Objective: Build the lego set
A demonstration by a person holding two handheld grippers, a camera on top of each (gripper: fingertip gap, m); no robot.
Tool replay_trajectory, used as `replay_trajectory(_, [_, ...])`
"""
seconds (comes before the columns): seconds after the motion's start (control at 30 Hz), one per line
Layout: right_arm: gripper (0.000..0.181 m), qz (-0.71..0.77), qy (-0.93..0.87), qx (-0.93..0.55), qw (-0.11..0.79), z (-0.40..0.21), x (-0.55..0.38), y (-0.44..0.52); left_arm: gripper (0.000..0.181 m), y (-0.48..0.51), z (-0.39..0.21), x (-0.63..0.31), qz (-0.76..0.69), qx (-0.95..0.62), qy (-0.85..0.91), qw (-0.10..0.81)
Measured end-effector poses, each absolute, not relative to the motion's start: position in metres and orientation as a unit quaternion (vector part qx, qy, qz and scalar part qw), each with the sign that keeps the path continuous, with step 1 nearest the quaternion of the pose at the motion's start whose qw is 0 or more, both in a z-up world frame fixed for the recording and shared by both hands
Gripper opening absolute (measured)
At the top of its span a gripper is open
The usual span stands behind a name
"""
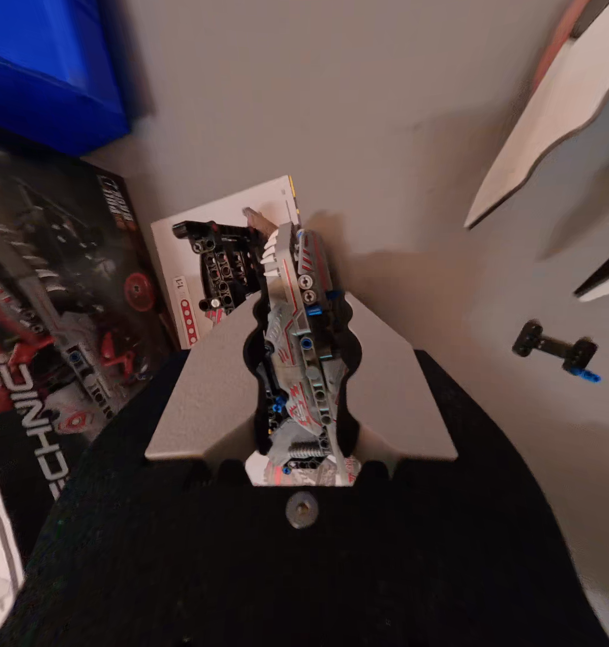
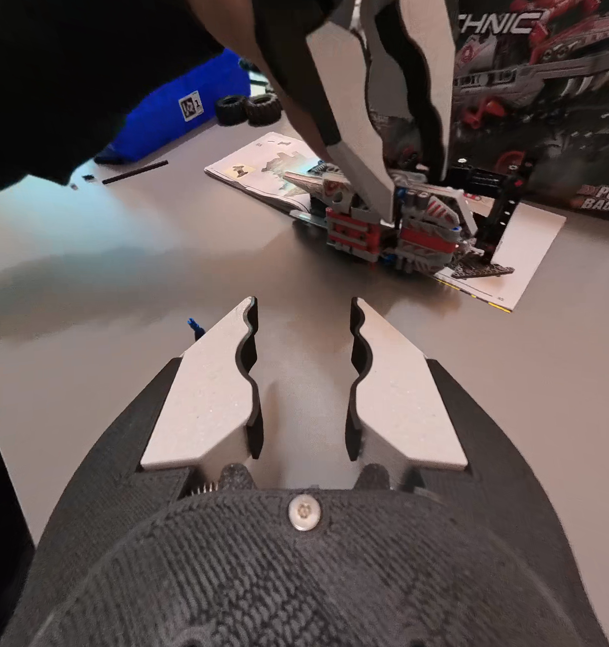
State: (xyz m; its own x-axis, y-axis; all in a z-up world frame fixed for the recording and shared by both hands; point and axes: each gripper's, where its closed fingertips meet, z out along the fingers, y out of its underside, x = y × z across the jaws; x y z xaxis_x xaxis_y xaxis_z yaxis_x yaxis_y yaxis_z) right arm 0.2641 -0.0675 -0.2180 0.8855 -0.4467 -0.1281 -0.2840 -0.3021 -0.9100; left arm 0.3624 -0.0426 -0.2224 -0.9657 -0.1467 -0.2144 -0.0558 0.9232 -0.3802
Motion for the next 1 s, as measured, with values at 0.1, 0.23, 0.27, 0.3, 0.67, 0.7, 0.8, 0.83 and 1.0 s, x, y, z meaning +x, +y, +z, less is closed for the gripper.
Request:
replay_trajectory(0.1, [0.053,-0.072,0.23,-0.801,0.548,-0.219,0.265,-0.074,0.037,-0.043,-0.235,0.371,-0.145,-0.045,0.982,0.109])
replay_trajectory(0.23, [0.053,-0.062,0.237,-0.8,0.548,-0.224,0.265,-0.08,0.033,-0.046,-0.248,0.366,-0.11,-0.072,0.991,0.039])
replay_trajectory(0.27, [0.053,-0.063,0.237,-0.801,0.546,-0.225,0.265,-0.083,0.033,-0.044,-0.246,0.367,-0.104,-0.073,0.991,0.044])
replay_trajectory(0.3, [0.054,-0.067,0.237,-0.803,0.543,-0.225,0.265,-0.086,0.033,-0.042,-0.243,0.366,-0.102,-0.069,0.991,0.05])
replay_trajectory(0.67, [0.081,-0.104,0.22,-0.727,0.642,-0.186,0.273,-0.11,0.033,-0.021,-0.162,0.295,-0.371,-0.03,0.922,0.105])
replay_trajectory(0.7, [0.084,-0.104,0.208,-0.721,0.653,-0.182,0.272,-0.108,0.032,-0.019,-0.153,0.283,-0.402,-0.02,0.909,0.105])
replay_trajectory(0.8, [0.083,-0.065,0.174,-0.691,0.699,-0.163,0.27,-0.099,0.032,-0.015,-0.127,0.239,-0.501,0.024,0.862,0.078])
replay_trajectory(0.83, [0.083,-0.044,0.154,-0.686,0.709,-0.158,0.266,-0.093,0.032,-0.014,-0.119,0.223,-0.531,0.037,0.844,0.059])
replay_trajectory(1.0, [0.089,0.154,-0.025,-0.674,0.722,-0.126,0.205,-0.039,0.032,-0.002,-0.092,0.148,-0.656,0.126,0.743,-0.047])
